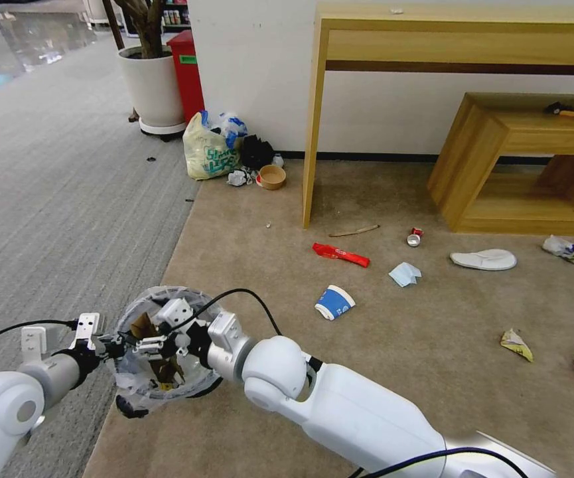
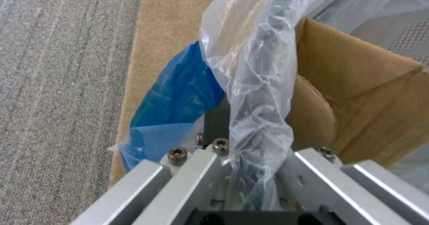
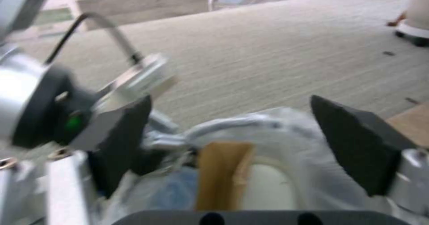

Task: Pick up the trash bin and place the garbage on the floor into it.

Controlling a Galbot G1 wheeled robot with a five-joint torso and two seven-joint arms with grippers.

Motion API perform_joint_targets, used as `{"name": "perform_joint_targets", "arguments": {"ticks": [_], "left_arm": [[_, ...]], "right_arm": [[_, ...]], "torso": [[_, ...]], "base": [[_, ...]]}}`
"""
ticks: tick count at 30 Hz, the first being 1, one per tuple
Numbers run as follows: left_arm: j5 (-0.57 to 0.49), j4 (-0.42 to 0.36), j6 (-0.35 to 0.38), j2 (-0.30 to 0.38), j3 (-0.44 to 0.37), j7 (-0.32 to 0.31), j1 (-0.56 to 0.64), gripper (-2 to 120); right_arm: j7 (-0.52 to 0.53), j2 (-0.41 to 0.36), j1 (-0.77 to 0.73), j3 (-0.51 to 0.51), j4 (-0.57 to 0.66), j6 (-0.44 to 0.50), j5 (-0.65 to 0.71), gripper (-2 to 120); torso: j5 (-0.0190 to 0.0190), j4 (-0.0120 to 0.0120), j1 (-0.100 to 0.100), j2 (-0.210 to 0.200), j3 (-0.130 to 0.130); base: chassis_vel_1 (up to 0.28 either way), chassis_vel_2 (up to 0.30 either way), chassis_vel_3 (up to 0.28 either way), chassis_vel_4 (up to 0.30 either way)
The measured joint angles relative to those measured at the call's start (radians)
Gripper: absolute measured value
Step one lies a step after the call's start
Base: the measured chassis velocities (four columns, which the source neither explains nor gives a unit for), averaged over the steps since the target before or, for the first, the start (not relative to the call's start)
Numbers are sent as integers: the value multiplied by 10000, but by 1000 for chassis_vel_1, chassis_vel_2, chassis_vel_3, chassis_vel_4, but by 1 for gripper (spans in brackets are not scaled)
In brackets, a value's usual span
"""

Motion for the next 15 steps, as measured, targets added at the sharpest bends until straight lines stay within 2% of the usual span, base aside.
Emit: {"name": "perform_joint_targets", "arguments": {"ticks": [7,9,15], "left_arm": [[250,15,0,-23,-296,332,341,0],[281,16,0,-56,-401,412,445,0],[291,12,1,-61,-490,447,550,0]], "right_arm": [[93,-207,-123,1520,-191,-259,43,100],[70,-375,-209,2212,-497,-273,-33,100],[-60,-578,-375,3218,-1229,-83,-256,100]], "torso": [[1,1,0,0,0],[1,-1,0,0,0],[2,0,0,0,0]], "base": [[0,0,0,0],[0,0,0,0],[0,0,0,0]]}}
